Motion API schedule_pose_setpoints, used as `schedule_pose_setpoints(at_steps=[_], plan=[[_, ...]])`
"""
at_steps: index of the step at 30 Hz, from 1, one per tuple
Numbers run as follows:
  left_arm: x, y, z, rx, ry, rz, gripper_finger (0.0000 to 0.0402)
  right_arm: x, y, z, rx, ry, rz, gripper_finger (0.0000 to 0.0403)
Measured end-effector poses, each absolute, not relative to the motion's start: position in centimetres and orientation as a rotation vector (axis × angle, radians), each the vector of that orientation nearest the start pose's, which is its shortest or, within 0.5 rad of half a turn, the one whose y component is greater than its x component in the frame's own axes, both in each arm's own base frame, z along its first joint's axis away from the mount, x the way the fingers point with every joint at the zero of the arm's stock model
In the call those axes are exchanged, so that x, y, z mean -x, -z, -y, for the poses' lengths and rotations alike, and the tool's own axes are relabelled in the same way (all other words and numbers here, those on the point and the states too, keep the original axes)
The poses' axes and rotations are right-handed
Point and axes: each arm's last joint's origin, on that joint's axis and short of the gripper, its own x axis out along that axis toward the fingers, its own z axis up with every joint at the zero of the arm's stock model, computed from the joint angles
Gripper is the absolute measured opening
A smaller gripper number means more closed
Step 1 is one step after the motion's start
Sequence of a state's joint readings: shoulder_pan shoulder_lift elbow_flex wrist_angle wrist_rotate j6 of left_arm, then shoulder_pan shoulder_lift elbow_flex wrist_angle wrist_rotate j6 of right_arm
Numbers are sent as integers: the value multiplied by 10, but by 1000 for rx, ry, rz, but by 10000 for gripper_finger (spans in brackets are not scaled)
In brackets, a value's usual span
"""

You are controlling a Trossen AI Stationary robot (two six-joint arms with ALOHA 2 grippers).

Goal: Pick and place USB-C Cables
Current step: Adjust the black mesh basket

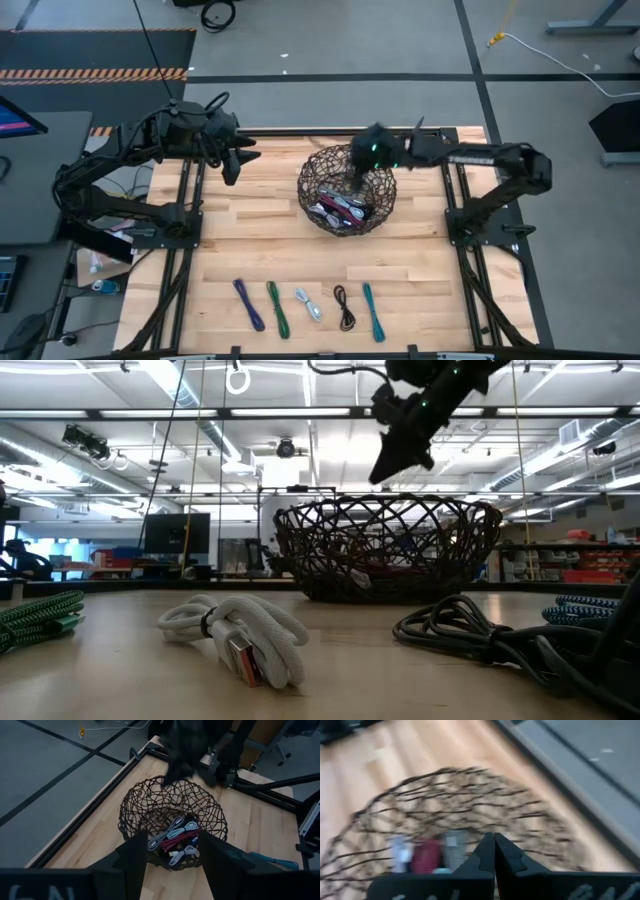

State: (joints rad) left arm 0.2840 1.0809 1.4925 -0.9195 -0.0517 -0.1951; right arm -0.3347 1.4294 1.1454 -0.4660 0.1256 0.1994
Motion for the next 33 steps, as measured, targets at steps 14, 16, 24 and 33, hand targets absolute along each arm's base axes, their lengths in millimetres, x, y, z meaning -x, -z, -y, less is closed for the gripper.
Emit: schedule_pose_setpoints(at_steps=[14,16,24,33], plan=[[-173,-442,-52,241,-375,-481,180,-232,-299,176,-391,668,-791,0],[-173,-442,-52,241,-376,-481,180,-234,-293,181,-397,662,-817,0],[-173,-442,-52,241,-376,-482,180,-253,-253,194,-434,613,-952,0],[-172,-440,-52,244,-377,-501,180,-261,-234,203,-421,595,-1003,0]])
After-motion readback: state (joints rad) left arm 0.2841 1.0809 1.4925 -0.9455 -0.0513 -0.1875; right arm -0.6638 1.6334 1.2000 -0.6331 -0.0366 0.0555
